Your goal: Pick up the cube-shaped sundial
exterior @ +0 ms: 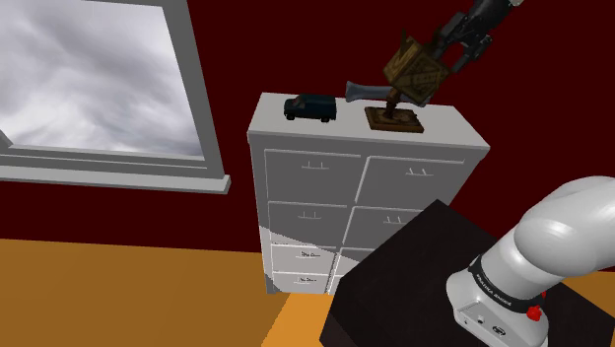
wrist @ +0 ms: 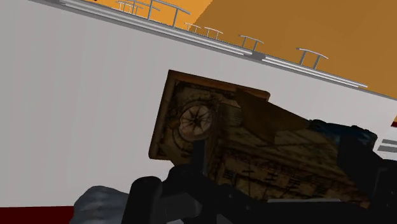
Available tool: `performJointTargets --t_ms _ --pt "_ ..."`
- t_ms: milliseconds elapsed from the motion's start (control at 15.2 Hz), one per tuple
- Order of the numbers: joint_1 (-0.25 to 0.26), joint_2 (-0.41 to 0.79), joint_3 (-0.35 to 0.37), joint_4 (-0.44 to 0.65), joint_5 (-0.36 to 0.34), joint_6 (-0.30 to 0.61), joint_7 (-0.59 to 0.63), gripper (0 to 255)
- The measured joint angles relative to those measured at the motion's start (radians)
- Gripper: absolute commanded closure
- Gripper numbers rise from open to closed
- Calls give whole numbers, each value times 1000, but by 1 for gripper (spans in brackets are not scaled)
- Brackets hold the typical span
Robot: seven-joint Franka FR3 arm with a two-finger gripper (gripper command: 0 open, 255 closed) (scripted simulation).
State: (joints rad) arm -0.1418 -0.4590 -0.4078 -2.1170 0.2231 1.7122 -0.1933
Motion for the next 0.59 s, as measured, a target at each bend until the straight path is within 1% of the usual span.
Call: performJointTargets --t_ms 264,330,594 --pt "-2 2 -4 -52 2 45 -16 0" --pt "-2 2 -5 -57 2 51 -18 255" --pt "-3 0 -5 -61 3 56 -20 255"
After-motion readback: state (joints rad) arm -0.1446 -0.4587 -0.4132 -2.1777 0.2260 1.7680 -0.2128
